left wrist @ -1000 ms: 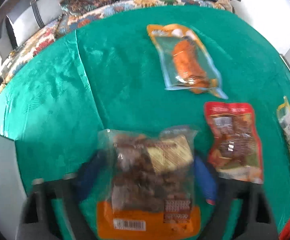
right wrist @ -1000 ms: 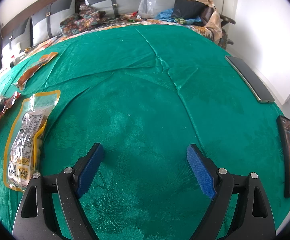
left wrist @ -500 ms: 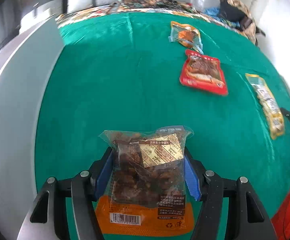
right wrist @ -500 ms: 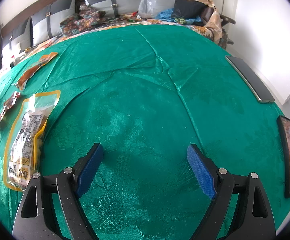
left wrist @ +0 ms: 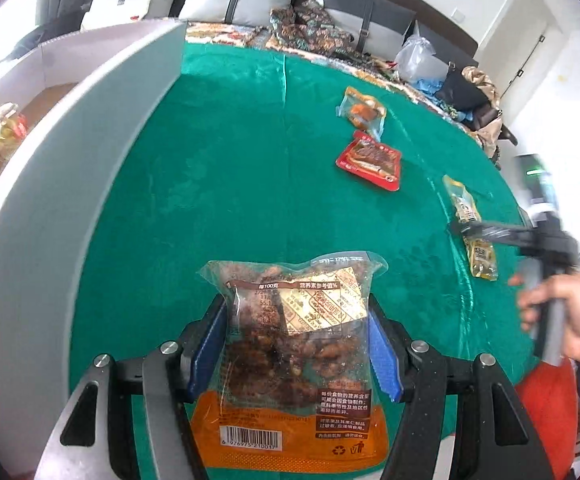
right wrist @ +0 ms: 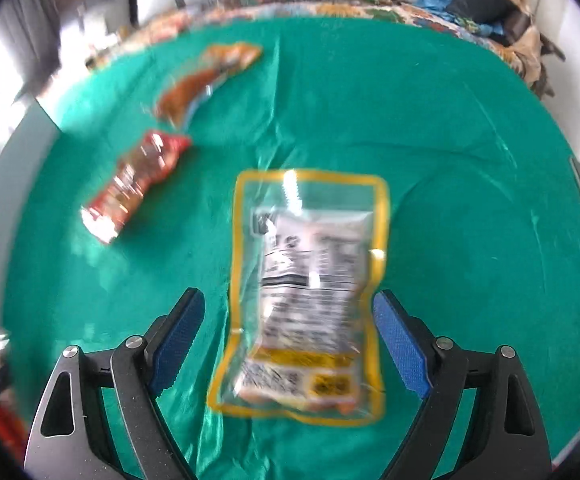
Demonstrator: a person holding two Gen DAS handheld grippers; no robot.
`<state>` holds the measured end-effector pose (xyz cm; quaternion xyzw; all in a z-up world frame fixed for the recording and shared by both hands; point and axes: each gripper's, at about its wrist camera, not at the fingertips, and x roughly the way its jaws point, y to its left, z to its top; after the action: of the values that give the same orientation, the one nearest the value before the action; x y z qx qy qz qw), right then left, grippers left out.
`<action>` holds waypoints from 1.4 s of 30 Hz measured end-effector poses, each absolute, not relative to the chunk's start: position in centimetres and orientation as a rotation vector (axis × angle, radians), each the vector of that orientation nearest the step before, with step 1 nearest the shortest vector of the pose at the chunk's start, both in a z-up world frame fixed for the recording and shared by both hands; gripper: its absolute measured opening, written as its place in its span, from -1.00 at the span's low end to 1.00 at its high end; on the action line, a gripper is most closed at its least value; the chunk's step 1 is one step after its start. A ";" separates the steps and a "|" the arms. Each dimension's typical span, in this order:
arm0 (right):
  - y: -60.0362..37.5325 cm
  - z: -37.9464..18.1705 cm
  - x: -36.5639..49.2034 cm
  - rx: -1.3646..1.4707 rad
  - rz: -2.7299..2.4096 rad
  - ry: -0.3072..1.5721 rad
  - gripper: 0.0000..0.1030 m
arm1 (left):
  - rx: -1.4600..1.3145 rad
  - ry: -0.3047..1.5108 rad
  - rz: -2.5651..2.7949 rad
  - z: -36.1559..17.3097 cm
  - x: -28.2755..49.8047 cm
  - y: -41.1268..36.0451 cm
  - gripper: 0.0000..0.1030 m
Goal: Organize snacks
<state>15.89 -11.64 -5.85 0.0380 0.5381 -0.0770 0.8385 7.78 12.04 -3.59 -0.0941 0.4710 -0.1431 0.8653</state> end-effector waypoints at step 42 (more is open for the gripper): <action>16.9 10.8 16.2 0.406 0.670 0.934 0.18 | -0.534 0.688 -0.026 8.9 7.6 37.5 0.24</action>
<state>16.20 16.89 10.75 0.1906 0.4388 0.3145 0.8199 7.63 37.52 8.90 -0.2587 0.3330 -0.0128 0.9066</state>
